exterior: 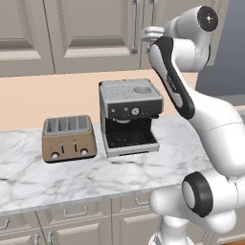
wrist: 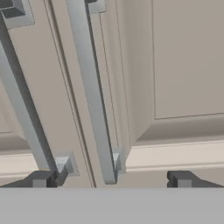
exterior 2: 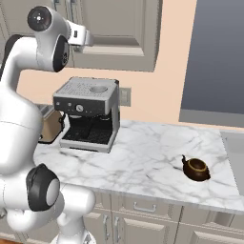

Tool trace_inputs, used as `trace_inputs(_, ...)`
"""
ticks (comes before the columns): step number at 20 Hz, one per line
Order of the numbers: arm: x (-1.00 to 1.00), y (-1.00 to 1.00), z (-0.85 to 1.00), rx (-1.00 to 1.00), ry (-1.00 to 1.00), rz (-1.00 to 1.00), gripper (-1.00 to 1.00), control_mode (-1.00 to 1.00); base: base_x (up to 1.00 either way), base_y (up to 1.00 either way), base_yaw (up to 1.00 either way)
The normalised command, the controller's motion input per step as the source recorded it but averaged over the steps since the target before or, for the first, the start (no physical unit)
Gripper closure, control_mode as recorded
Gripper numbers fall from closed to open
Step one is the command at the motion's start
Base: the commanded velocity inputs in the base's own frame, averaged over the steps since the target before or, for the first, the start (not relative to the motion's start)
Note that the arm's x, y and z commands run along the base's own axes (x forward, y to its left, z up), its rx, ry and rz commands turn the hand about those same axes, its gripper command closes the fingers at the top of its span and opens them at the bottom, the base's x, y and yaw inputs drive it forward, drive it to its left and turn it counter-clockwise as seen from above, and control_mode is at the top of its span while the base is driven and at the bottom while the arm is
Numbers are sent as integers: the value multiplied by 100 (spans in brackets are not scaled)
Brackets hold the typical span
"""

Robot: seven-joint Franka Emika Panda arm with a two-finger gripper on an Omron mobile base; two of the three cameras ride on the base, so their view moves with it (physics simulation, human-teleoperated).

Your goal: Open the cabinet. Pick the soap dispenser and place it next to the sink. Then close the cabinet.

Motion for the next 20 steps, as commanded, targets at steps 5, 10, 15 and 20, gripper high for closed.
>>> trace_inputs(5, 12, 0, -1, 0, 0, -4, -100, -100, 0, 0, 0)
trace_inputs(10, 8, 0, -2, 0, 0, -4, -100, -100, 0, 0, 0)
trace_inputs(15, 11, 0, -4, 0, 0, -4, -100, -100, 0, 0, 0)
trace_inputs(20, 13, 0, -6, 0, -1, -1, -100, -100, 0, 0, 0)
